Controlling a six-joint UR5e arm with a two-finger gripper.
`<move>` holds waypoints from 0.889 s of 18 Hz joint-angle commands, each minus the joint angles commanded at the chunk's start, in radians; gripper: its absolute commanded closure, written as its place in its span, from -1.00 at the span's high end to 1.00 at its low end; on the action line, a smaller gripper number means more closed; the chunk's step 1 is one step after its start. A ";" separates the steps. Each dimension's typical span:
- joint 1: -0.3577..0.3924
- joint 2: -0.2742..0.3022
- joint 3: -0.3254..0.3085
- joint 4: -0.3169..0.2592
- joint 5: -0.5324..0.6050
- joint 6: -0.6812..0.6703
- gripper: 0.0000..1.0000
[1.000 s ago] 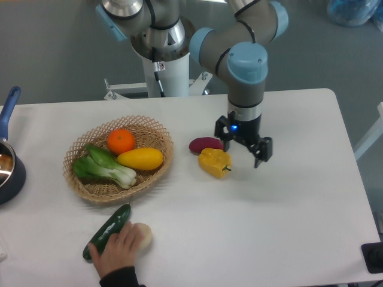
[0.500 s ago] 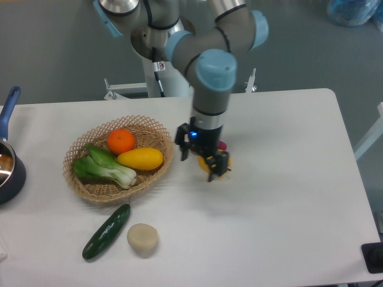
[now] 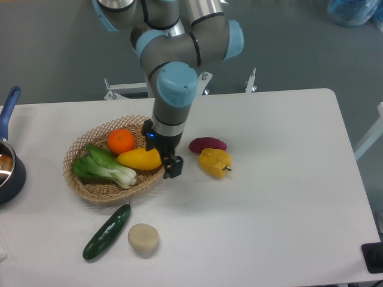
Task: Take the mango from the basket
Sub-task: 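Lower the open gripper onto the yellow mango in the basket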
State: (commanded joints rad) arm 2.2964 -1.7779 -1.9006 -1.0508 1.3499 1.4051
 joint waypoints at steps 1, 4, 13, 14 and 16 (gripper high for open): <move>-0.003 0.003 -0.005 -0.002 0.000 0.002 1.00; -0.009 0.008 -0.023 -0.008 0.000 0.012 1.00; -0.049 -0.014 -0.052 -0.003 0.048 0.009 1.00; -0.051 -0.020 -0.054 -0.003 0.049 0.008 1.00; -0.060 -0.029 -0.067 0.002 0.049 0.006 1.00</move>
State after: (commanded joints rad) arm 2.2366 -1.8070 -1.9680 -1.0493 1.3990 1.4112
